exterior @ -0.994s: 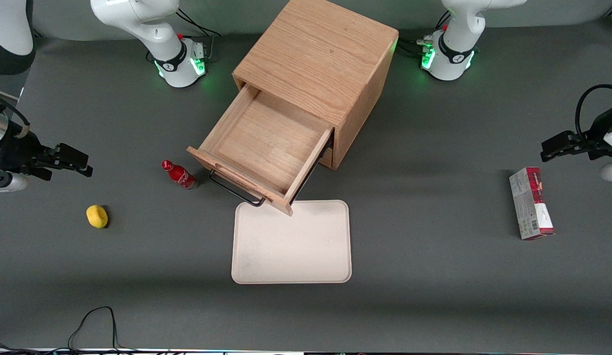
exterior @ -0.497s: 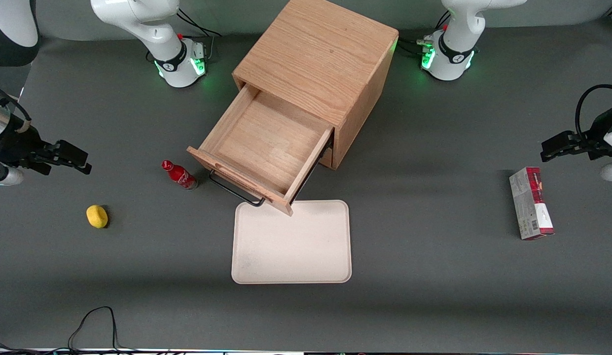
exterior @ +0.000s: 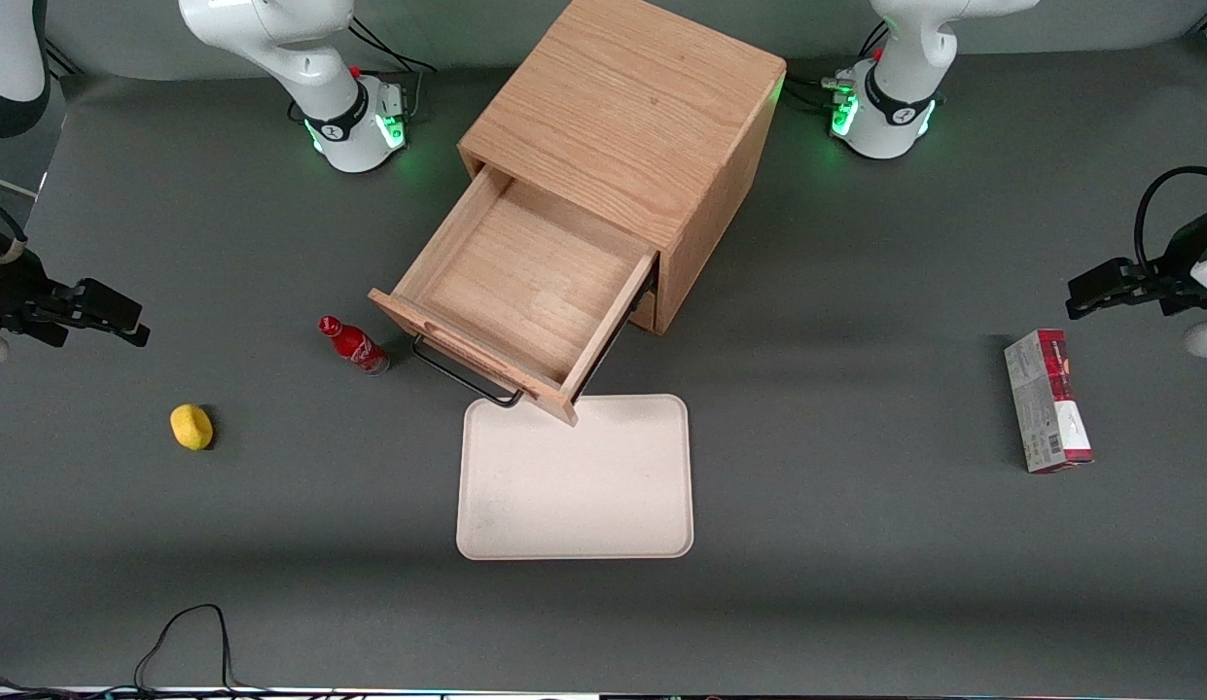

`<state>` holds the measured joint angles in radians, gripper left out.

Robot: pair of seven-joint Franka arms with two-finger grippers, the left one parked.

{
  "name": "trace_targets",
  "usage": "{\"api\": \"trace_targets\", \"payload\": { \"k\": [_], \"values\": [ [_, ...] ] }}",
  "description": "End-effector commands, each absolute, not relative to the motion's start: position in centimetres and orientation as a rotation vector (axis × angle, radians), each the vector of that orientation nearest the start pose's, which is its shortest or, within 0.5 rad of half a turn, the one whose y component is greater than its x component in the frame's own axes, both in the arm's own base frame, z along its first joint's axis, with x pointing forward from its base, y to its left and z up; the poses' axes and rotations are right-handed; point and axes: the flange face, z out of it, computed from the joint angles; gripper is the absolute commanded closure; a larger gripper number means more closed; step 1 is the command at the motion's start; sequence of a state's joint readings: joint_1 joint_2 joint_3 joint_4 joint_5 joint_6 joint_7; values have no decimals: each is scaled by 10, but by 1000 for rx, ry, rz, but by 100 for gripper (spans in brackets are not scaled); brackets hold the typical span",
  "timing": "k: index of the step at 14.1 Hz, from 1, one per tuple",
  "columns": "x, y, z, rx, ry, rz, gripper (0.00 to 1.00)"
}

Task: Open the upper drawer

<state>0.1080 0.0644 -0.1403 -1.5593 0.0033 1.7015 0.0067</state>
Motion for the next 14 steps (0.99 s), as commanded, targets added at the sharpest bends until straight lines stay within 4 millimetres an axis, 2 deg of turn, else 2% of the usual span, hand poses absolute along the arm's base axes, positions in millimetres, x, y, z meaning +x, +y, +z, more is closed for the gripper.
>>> {"api": "trace_targets", "payload": {
  "k": [1,3,6,14],
  "values": [
    [580,-15,607,-3158,34,-126,0],
    [581,-14,608,-3149,40,-129,0],
    [582,-14,608,-3141,168,-127,0],
    [585,-15,613,-3144,151,-127,0]
  ]
}}
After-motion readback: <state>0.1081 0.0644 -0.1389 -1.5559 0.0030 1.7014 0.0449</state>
